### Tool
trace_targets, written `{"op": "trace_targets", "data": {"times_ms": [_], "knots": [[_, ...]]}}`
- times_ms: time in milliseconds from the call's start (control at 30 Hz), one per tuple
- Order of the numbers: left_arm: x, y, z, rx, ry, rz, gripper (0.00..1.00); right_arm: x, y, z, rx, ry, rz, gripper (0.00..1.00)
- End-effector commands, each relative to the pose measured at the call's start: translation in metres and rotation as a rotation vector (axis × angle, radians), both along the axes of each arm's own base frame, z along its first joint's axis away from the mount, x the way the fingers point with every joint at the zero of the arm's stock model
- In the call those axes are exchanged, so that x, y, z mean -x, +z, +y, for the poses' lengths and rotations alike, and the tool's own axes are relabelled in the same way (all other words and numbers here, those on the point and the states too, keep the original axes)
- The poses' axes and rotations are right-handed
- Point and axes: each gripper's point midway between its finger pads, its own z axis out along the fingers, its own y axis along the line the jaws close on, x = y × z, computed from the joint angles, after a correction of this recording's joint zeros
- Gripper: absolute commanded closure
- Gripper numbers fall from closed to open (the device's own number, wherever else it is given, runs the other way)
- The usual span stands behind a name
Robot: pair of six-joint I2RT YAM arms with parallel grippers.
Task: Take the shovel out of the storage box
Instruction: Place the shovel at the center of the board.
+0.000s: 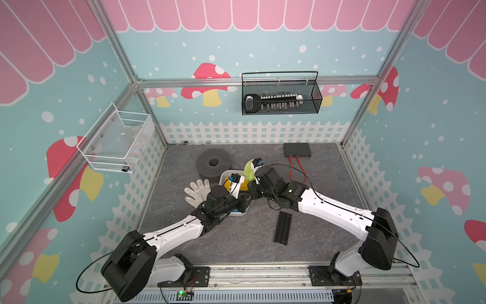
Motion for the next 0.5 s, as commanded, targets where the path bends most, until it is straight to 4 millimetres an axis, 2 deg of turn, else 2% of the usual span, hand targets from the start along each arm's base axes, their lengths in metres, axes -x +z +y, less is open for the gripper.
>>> {"op": "trace_targets", "data": {"times_ms": [0, 67, 167, 300, 467], "knots": [[0.002, 0.012, -0.004, 0.027, -0.020, -0.038, 0.70, -0.004, -0.003, -0.002, 0.037, -0.007, -0.021, 0.84], [0.001, 0.009, -0.004, 0.022, -0.015, -0.030, 0.60, -0.007, -0.003, -0.005, 0.034, -0.009, -0.018, 0.86], [-0.001, 0.006, -0.002, 0.007, -0.002, -0.024, 0.51, -0.012, -0.006, -0.011, 0.030, -0.010, 0.001, 0.86], [-0.004, 0.003, 0.002, -0.022, 0.022, -0.024, 0.47, -0.023, -0.013, -0.020, 0.016, -0.003, 0.049, 0.87], [-0.015, -0.007, 0.022, -0.116, 0.142, -0.009, 0.47, -0.043, -0.037, -0.041, 0.015, -0.012, 0.145, 0.86]]}}
